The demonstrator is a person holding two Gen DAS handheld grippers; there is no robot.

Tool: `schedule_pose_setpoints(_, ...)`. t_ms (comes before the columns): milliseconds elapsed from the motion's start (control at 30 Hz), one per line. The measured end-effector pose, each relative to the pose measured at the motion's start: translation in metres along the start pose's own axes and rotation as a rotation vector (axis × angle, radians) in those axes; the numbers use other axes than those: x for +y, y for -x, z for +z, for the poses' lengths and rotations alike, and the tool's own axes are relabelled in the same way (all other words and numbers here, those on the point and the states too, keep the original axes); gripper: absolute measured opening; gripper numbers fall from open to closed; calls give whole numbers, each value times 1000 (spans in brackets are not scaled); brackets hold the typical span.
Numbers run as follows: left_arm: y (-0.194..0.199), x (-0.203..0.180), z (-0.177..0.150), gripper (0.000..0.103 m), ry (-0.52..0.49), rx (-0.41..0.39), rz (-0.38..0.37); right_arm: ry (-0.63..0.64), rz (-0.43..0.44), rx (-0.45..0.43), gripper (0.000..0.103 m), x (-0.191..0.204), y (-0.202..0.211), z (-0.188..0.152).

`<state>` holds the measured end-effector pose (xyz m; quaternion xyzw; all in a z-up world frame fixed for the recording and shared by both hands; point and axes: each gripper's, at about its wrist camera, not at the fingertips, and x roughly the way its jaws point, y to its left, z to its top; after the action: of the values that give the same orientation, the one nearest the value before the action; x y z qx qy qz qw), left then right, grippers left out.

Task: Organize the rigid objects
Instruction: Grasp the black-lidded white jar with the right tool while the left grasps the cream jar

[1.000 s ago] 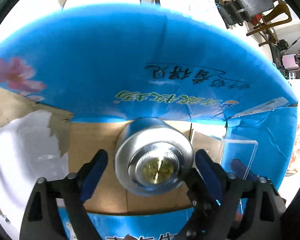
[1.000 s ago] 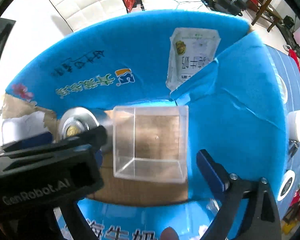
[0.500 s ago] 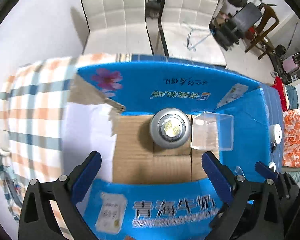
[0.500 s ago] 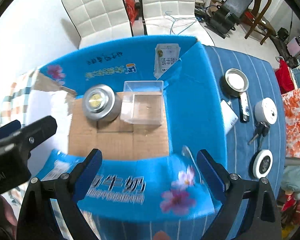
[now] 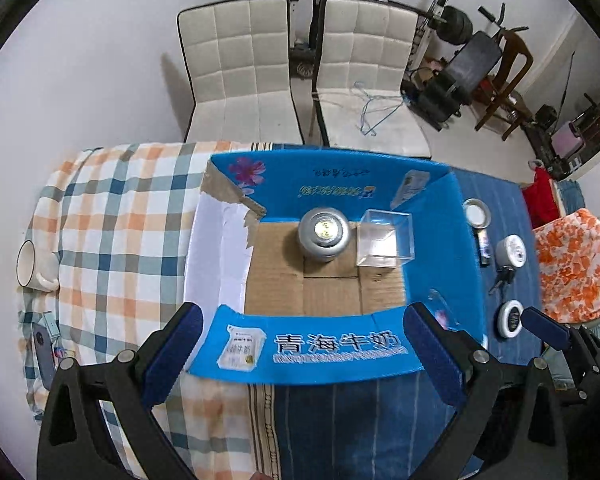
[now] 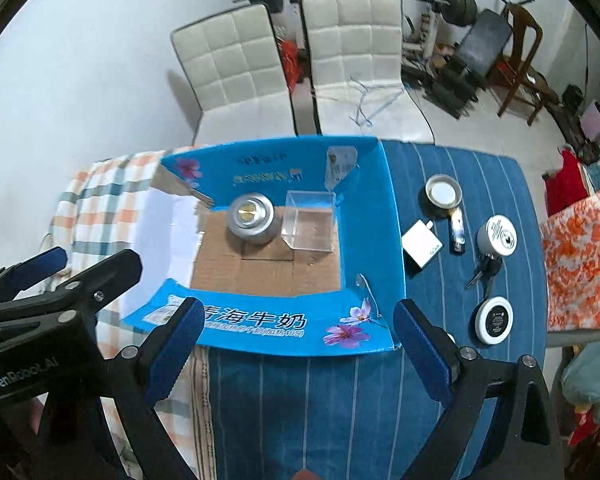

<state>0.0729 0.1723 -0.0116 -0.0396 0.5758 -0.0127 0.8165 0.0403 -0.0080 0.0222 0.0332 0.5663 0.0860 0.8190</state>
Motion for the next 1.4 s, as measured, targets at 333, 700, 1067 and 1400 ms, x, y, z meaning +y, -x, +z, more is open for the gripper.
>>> schedule_pose_setpoints(333,45,-23,-12,103,11,-56,0,-8,66,-10,97,-44,41,-11)
schedule_pose_setpoints(700,5,-165,-33,103,-134,6,-122,-295,-146,86,97,-256,9,-66)
schedule_pose_setpoints(1067,-114,-286,-71,103,-226,152,-62,-364,-98,246,97,-331,-144,-76)
schedule_pose_setpoints(1400,-159,-300,-56,101,-270,166,126,-318,-132,323,79,-333,-205,-71)
